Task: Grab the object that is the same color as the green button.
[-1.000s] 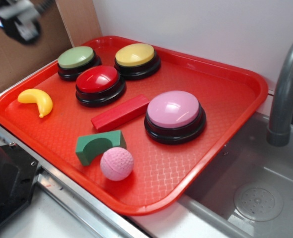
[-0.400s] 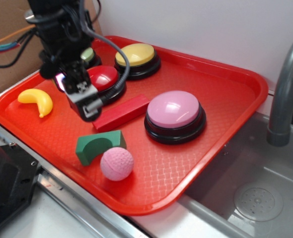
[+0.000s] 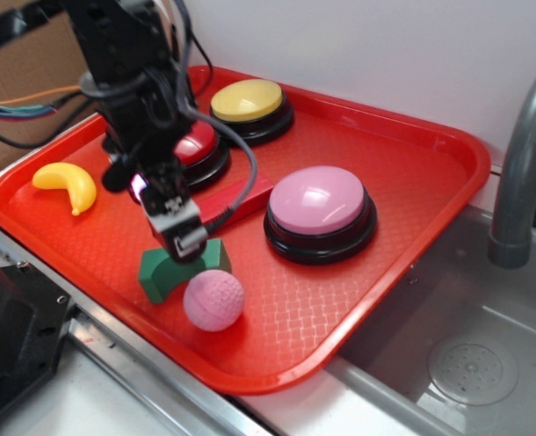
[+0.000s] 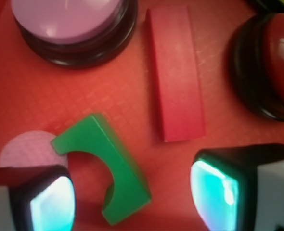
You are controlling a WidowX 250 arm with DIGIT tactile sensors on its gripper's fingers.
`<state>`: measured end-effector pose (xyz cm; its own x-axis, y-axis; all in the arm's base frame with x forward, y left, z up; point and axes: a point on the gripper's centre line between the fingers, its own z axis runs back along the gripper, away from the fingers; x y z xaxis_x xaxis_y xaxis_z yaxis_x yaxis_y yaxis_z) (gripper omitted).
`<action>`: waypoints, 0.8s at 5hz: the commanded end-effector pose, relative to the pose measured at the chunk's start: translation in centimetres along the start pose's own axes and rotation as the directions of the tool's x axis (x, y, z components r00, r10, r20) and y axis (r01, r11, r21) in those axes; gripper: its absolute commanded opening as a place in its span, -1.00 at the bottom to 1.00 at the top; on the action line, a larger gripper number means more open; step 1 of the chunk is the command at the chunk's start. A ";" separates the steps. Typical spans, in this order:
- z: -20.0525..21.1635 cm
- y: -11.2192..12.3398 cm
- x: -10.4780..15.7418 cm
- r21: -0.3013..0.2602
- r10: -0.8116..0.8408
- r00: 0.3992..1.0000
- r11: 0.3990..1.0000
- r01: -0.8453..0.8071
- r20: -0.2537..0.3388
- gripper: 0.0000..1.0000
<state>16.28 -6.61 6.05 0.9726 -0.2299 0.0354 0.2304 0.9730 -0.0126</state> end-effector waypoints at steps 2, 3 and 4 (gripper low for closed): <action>-3.0 0.5 -1.0 0.035 0.051 0.997 0.998 -0.049 -0.066 1.00; -3.7 0.9 -1.2 0.041 0.068 0.995 0.997 -0.065 -0.073 1.00; -3.9 1.1 -1.3 0.038 0.105 0.992 0.994 -0.102 -0.076 -1.00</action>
<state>15.15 -5.30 2.02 0.9868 -0.1502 -0.0601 0.1512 0.9884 0.0124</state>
